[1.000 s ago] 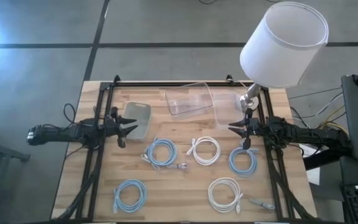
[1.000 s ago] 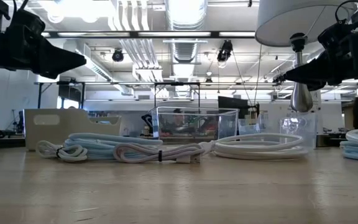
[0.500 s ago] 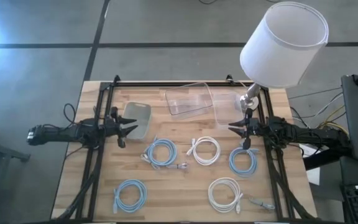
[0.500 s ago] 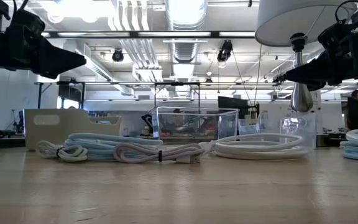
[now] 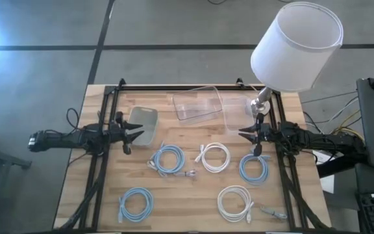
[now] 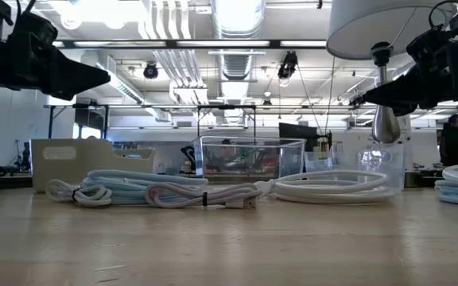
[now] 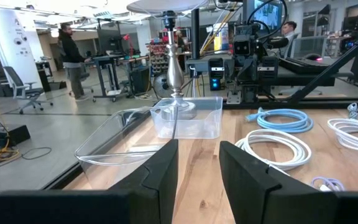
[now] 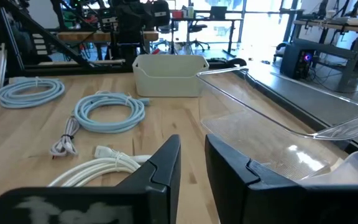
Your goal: Pick & Place USB Port
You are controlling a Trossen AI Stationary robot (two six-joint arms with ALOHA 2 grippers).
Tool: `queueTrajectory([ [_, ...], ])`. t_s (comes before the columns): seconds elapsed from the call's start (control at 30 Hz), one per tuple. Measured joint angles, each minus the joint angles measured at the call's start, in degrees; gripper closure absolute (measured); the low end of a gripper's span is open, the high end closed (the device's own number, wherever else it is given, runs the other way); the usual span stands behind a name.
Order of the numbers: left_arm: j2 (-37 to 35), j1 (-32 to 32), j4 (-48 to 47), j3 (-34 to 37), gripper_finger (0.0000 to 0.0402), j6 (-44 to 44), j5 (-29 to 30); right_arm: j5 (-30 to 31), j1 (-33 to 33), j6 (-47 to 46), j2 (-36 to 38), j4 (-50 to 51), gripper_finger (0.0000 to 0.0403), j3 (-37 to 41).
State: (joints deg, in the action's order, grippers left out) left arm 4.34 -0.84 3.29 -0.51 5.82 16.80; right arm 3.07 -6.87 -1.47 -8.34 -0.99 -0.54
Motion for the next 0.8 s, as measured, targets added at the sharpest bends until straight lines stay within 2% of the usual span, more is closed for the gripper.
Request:
queueTrajectory([
  [0.5,0.0,0.0,0.2,0.0,0.0280,-4.7,0.0,0.0,0.0,0.0,0.0,0.0,0.0316,0.0],
  [0.8,0.1,0.0,1.9,0.0,0.0280,-13.4,-0.3,0.0,0.0,0.0,0.0,0.0,0.0328,0.0],
])
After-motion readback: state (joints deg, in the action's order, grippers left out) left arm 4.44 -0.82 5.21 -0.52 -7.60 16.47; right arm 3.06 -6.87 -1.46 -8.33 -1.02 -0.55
